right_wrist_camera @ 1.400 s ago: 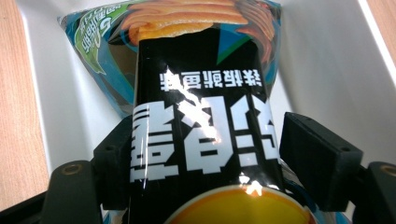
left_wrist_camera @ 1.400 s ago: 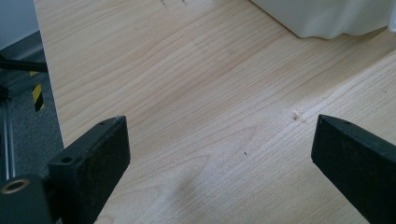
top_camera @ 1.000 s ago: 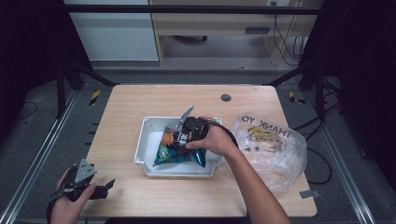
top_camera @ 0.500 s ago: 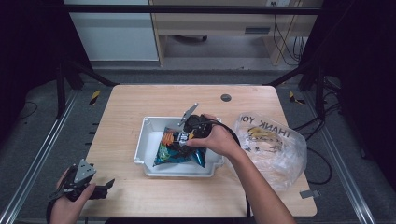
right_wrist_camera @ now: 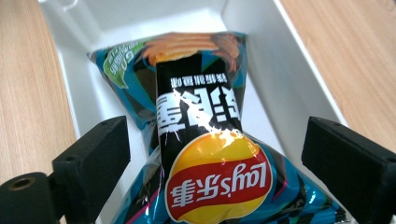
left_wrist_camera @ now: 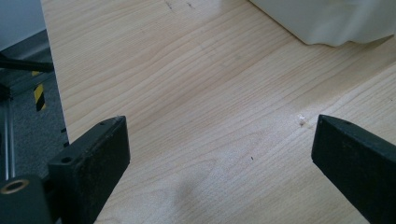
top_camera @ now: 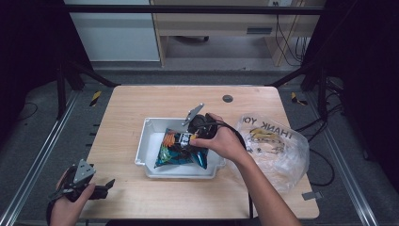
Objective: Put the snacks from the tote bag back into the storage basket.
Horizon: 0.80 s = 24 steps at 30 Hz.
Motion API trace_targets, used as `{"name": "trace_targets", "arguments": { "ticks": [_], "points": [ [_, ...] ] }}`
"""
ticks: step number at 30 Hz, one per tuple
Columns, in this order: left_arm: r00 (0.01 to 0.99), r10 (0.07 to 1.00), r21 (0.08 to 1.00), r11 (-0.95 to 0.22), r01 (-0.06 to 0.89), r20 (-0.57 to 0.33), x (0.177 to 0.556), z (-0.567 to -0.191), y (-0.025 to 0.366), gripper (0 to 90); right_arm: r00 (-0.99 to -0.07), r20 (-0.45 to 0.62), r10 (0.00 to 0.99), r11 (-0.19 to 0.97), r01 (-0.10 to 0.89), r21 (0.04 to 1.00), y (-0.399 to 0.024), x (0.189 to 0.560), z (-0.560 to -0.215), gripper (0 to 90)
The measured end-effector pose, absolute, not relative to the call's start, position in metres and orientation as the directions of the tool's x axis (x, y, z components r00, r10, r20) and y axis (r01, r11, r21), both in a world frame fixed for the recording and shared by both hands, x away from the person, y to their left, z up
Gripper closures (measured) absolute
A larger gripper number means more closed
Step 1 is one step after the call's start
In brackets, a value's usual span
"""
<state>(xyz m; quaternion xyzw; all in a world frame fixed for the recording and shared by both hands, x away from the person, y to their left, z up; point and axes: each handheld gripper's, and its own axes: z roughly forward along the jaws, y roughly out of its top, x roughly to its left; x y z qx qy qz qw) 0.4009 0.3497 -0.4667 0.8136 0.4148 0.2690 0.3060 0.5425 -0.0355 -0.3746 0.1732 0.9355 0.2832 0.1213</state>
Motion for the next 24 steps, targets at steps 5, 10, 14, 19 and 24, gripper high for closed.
{"name": "trace_targets", "arguments": {
  "ticks": [5,10,14,19,24],
  "points": [
    [0.505,0.844,0.725,-0.462,0.511,0.181,0.4,-0.467,0.351,3.8,-0.907,-0.143,0.395,0.775,0.246,0.582,-0.035,0.537,-0.368,8.7],
    [0.505,0.844,0.723,-0.463,0.513,0.182,0.4,-0.466,0.351,3.8,-0.895,-0.155,0.418,0.761,0.252,0.598,-0.039,0.53,-0.361,9.0],
    [0.508,0.841,0.723,-0.466,0.51,0.184,0.4,-0.467,0.349,3.7,-0.88,-0.162,0.446,0.744,0.264,0.614,-0.041,0.525,-0.355,9.1],
    [0.51,0.84,0.721,-0.469,0.51,0.186,0.4,-0.466,0.349,3.7,-0.872,-0.161,0.463,0.723,0.266,0.638,-0.043,0.52,-0.347,9.0],
    [0.509,0.84,0.722,-0.468,0.51,0.186,0.4,-0.467,0.349,3.7,-0.858,-0.156,0.489,0.698,0.278,0.66,-0.046,0.516,-0.339,8.7]
  ]
}}
